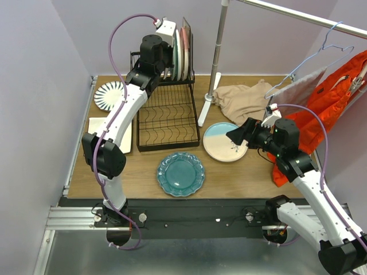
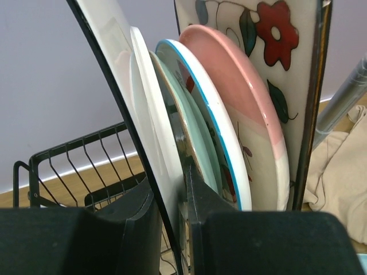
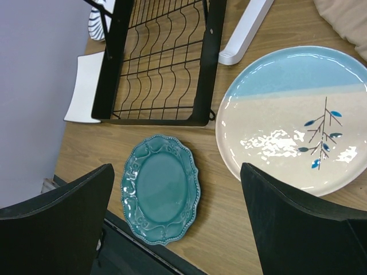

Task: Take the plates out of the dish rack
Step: Unload the plate from the dish rack.

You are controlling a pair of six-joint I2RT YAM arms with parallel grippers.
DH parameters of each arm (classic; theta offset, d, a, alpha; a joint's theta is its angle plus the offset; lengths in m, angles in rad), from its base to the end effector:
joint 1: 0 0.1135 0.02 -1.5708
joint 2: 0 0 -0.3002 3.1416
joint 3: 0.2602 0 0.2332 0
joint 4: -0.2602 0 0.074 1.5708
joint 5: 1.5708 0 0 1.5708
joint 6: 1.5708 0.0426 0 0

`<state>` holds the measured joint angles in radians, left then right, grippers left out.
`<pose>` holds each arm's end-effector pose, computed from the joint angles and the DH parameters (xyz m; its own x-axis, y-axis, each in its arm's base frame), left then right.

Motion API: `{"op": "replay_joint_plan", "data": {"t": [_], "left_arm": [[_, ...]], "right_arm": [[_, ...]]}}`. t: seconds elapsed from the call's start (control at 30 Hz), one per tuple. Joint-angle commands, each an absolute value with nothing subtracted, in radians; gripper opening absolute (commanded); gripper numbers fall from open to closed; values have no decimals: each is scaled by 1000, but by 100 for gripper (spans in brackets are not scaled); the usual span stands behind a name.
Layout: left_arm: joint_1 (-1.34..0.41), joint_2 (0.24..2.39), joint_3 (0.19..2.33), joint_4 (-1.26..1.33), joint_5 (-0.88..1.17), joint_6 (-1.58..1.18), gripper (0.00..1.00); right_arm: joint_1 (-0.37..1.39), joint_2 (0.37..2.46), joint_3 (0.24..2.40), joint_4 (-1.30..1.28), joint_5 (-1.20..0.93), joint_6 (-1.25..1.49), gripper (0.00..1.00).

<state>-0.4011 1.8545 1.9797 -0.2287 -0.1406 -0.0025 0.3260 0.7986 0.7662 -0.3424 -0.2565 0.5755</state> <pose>0.4034 -0.1646 0.4774 -0.0958 0.0379 -0.9947 0.2580 0.9661 0.0120 0.1338 0.0567 0.3390 -0.5813 0.3592 -0.7301 -0.2587 0.7691 0.5844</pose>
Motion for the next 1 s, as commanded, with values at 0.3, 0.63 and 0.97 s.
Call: {"op": "replay_joint_plan", "data": {"t": [0.3,0.63,0.97], "left_arm": [[-390,1724,2037,-25,-138,163,0],[-399,1707,1977,-6,-141,231,0],[-480,1623,1861,142,-231,457,0]], "right_arm": [[327,813,750,-313,-242,586,99],[327,815,746,-307,-244,586,99],[325,808,749,-304,-247,588,99]]}}
